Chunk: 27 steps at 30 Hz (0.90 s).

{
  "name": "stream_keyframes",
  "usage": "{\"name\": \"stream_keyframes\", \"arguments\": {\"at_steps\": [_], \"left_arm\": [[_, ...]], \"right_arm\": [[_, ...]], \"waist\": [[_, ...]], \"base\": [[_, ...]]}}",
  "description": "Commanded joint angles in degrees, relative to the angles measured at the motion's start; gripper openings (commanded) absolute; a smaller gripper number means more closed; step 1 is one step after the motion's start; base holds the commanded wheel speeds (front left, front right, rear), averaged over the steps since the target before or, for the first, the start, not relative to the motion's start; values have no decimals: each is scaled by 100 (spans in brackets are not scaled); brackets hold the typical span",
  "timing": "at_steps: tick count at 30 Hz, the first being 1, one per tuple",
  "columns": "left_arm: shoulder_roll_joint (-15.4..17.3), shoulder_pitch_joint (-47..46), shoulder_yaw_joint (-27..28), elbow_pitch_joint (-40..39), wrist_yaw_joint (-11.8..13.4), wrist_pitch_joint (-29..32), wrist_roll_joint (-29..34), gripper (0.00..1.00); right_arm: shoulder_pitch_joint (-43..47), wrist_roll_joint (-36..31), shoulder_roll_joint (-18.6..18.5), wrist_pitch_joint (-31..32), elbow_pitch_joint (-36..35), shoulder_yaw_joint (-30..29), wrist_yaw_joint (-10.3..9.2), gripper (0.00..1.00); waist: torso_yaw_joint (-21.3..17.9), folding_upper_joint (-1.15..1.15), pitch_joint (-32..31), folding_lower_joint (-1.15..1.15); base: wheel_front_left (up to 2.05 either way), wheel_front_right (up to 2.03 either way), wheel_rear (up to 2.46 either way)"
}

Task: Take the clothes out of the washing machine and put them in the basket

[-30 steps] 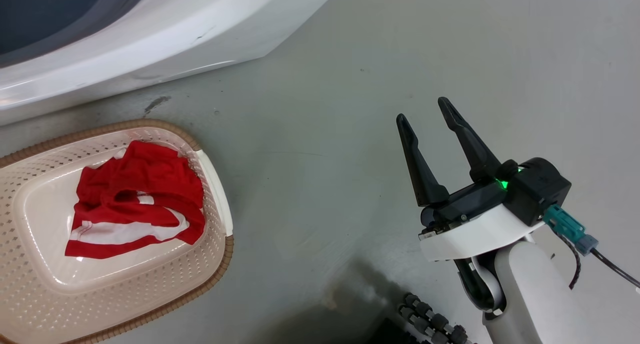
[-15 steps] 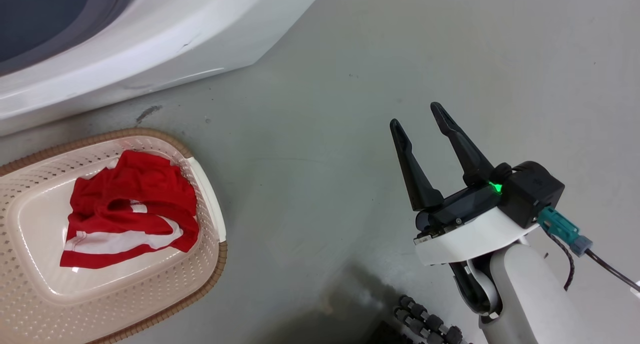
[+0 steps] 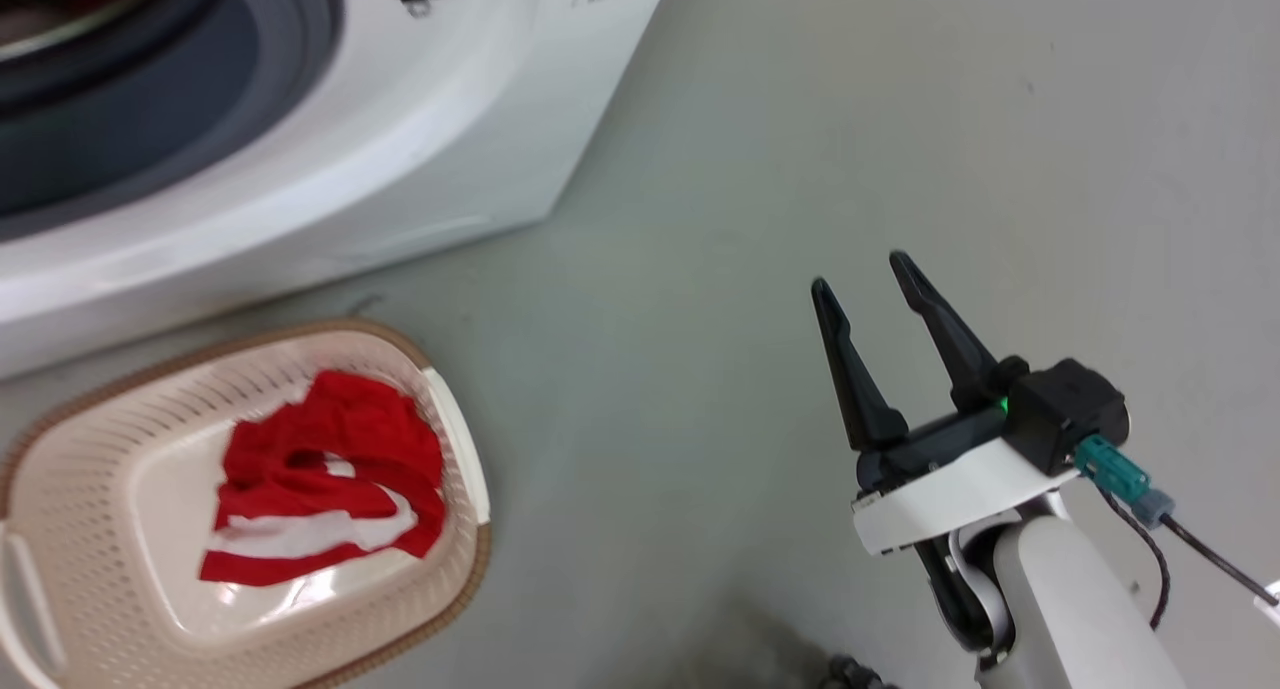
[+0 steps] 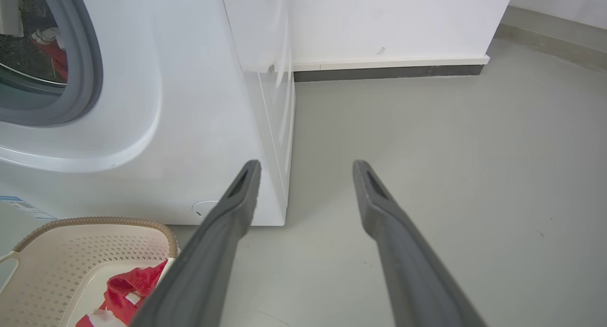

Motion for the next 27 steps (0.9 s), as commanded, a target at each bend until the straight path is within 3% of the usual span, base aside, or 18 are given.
{"name": "stream_keyframes", "arguments": {"at_steps": [1, 5, 15, 22, 27], "left_arm": [[-103, 180, 36, 74, 7, -286, -96, 0], [-478, 754, 177, 470, -34, -1212, -422, 0], [-1274, 1988, 391, 890, -109, -2829, -943, 0], [-1657, 2549, 457, 228, -162, -3119, -1091, 0], [-1886, 3031, 477, -1144, -126, -3134, -977, 0]], "right_arm": [[110, -56, 3, -12, 59, -51, -4, 100], [345, -232, 0, -13, 255, -212, -4, 100], [1032, -579, -1, 146, 311, -647, -4, 100], [1436, -696, -1, 392, -82, -974, -4, 100], [1645, -756, 0, 555, -392, -1155, -4, 100]], "waist": [[215, 0, -533, 0], [402, 0, -1244, 0], [863, 0, -2560, 0], [1226, 0, -2993, 0], [1431, 0, -3116, 0]], "base": [[0, 0, 0], [0, 0, 0], [0, 0, 0], [0, 0, 0], [0, 0, 0]]}}
